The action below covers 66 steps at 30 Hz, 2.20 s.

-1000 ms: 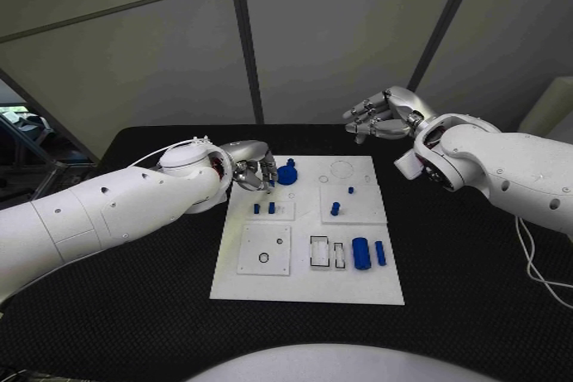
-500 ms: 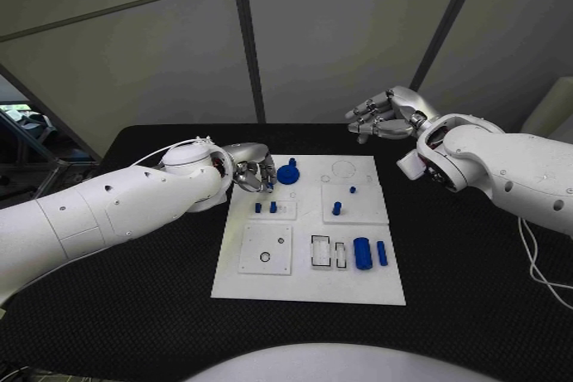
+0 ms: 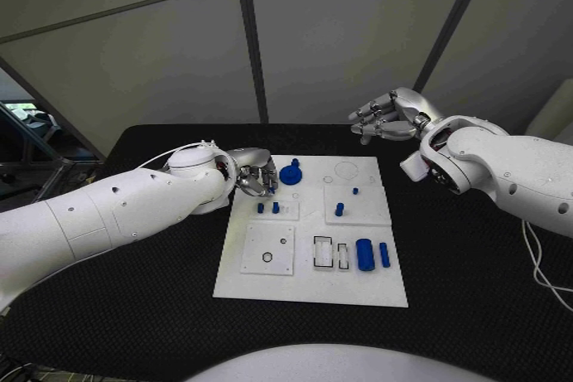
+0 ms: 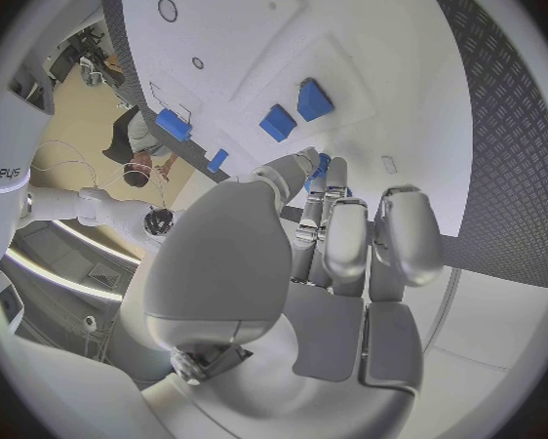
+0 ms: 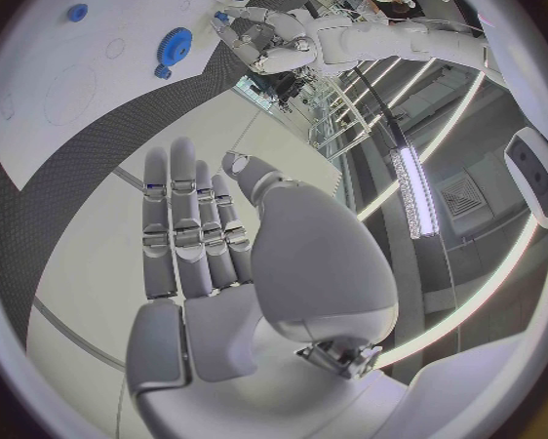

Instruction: Assemble the parts on the task board

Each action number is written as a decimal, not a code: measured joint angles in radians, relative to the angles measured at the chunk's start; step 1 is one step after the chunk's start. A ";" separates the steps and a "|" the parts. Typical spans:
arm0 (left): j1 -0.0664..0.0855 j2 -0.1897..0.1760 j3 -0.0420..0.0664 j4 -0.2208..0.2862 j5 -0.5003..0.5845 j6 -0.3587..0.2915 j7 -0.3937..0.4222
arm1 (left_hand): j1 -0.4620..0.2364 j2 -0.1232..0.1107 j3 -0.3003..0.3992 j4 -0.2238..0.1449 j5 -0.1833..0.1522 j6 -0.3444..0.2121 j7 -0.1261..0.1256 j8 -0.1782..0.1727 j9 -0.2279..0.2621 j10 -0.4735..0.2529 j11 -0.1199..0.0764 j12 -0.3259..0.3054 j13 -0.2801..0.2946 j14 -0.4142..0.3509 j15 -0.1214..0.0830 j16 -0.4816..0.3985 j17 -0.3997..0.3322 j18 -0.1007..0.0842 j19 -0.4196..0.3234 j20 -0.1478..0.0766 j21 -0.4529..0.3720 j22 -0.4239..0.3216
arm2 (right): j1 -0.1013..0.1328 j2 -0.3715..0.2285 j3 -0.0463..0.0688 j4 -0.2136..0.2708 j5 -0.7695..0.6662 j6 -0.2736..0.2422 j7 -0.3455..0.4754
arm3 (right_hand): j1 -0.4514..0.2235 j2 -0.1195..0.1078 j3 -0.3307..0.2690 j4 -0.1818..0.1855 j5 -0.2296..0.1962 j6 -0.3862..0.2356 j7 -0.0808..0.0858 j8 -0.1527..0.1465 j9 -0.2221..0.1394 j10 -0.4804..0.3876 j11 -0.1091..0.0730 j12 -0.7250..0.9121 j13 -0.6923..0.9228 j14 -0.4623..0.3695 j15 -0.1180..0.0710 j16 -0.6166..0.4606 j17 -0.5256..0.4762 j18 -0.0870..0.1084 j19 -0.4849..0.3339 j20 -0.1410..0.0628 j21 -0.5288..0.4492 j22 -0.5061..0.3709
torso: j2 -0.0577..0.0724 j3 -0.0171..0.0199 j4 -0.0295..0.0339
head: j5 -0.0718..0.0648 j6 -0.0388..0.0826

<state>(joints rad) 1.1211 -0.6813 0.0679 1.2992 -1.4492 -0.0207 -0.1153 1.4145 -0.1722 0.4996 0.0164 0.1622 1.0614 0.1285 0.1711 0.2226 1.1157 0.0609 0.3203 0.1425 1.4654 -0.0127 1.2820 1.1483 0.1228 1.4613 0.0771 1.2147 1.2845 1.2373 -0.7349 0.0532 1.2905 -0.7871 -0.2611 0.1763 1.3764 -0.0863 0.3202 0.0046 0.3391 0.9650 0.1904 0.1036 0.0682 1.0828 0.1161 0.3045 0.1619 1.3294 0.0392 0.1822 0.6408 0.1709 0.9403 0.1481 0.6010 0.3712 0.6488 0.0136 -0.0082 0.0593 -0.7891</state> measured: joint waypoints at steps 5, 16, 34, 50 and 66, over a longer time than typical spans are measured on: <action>-0.002 0.004 0.001 -0.010 0.001 0.000 0.000 | 0.000 0.000 0.000 0.000 0.000 0.000 0.000 0.000 0.000 0.000 0.000 0.000 0.000 0.000 0.000 0.000 0.000 0.000 0.000 0.000 0.000 -0.004 | 0.000 -0.001 0.000 0.000 0.000 0.001 0.001 | 0.000 0.000 0.000 0.000 0.000 0.000 0.000 0.000 0.000 0.000 0.000 0.000 -0.001 0.000 0.000 0.000 0.000 0.000 0.000 0.000 0.000 0.000 | -0.001 0.0002 -0.0001 | -0.002 0.003; -0.004 0.012 0.001 -0.026 0.001 -0.001 -0.001 | -0.004 -0.004 0.000 0.000 0.000 0.000 0.000 0.000 -0.001 0.000 0.000 -0.004 -0.001 0.000 0.000 0.000 -0.001 0.000 0.000 0.000 0.000 -0.004 | 0.000 0.001 0.000 0.000 0.002 0.001 0.009 | 0.000 0.000 0.002 -0.002 0.000 0.000 0.000 0.000 0.000 0.000 0.000 -0.004 -0.001 0.000 0.000 0.000 0.000 0.000 0.000 0.000 0.000 0.000 | -0.001 0.0003 -0.0001 | -0.008 0.007; -0.008 0.023 0.000 -0.026 0.004 0.000 -0.001 | -0.008 0.000 0.000 0.000 0.000 0.004 -0.004 -0.005 -0.003 0.004 -0.004 -0.008 -0.002 0.000 0.000 0.000 -0.002 0.000 0.000 0.000 -0.008 -0.007 | 0.000 0.004 0.000 -0.002 0.004 0.006 0.021 | 0.000 0.000 0.002 -0.002 0.000 0.000 0.000 0.000 0.000 0.000 0.000 -0.004 -0.003 0.000 0.000 0.000 0.000 0.000 0.000 0.000 0.000 0.001 | 0.000 -0.0002 -0.0001 | -0.009 0.002; -0.008 0.026 0.000 -0.032 0.007 0.000 -0.001 | -0.008 0.000 0.000 0.000 0.000 0.009 -0.009 -0.005 -0.003 0.013 -0.005 -0.012 -0.002 0.000 -0.007 0.004 -0.005 0.000 0.000 0.000 -0.008 -0.008 | 0.000 0.009 0.000 -0.010 0.005 0.028 0.018 | 0.000 0.000 0.002 -0.002 0.004 0.000 0.000 0.000 0.000 0.000 0.000 -0.004 -0.005 0.000 0.000 -0.003 -0.001 0.000 0.000 0.000 0.000 0.000 | 0.000 0.0005 -0.0005 | -0.009 0.003; -0.008 0.026 0.000 -0.036 0.009 0.004 -0.005 | -0.008 0.000 -0.003 -0.003 0.000 0.009 -0.009 -0.012 -0.006 0.012 -0.005 -0.020 -0.004 0.000 -0.007 0.004 -0.007 0.000 0.000 0.000 -0.008 -0.008 | 0.000 0.008 0.000 -0.010 0.006 0.043 0.011 | 0.000 0.000 0.002 -0.002 0.004 0.000 0.000 0.000 0.000 0.000 0.000 -0.004 -0.005 0.000 0.000 -0.003 -0.001 0.000 0.000 0.000 0.000 0.001 | 0.001 0.0002 -0.0005 | -0.009 -0.004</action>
<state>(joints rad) 1.1135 -0.6553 0.0680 1.2633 -1.4401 -0.0166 -0.1200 1.4066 -0.1724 0.4966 0.0135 0.1622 1.0703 0.1194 0.1596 0.2167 1.1282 0.0556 0.3002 0.1385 1.4653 -0.0197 1.2859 1.1408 0.1228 1.4613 0.0771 1.2069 1.2762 1.2369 -0.7271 0.0529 1.2800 -0.7814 -0.2184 0.1873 1.3764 -0.0863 0.3223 0.0024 0.3426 0.9650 0.1904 0.1036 0.0683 1.0828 0.1161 0.3009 0.1567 1.3294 0.0392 0.1790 0.6401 0.1709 0.9403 0.1482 0.6010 0.3724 0.6496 0.0138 -0.0087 0.0503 -0.7930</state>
